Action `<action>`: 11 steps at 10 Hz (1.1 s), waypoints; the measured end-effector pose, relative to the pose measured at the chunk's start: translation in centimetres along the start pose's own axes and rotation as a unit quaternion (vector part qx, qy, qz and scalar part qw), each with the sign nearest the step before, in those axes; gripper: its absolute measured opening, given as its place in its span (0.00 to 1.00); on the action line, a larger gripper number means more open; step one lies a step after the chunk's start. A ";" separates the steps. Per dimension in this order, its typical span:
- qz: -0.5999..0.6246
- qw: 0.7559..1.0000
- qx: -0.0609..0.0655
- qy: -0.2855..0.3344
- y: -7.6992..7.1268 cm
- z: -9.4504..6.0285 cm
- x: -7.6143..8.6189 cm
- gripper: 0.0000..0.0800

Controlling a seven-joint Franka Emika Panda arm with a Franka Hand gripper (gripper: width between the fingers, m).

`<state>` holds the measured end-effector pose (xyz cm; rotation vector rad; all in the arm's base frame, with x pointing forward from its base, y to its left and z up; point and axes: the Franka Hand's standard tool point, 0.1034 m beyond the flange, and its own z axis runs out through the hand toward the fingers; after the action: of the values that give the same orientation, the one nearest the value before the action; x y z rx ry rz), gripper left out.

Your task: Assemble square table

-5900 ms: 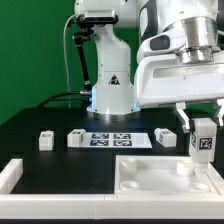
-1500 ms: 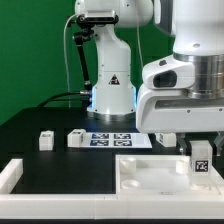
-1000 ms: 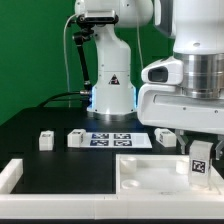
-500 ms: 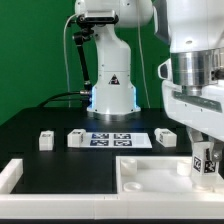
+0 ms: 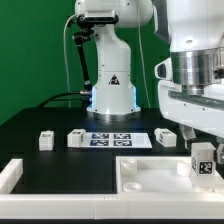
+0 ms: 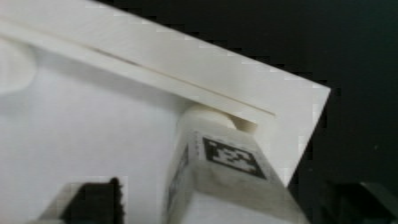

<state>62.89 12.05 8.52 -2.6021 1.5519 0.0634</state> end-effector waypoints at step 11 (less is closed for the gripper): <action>-0.349 0.936 -0.025 0.034 -0.4 0.4 0.3 0.48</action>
Offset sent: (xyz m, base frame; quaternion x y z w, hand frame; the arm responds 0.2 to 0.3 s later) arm 0.0000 0.0000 0.0000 0.0000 0.0000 -0.1938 0.9810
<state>63.39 12.07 8.15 -3.0488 0.5606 -0.0504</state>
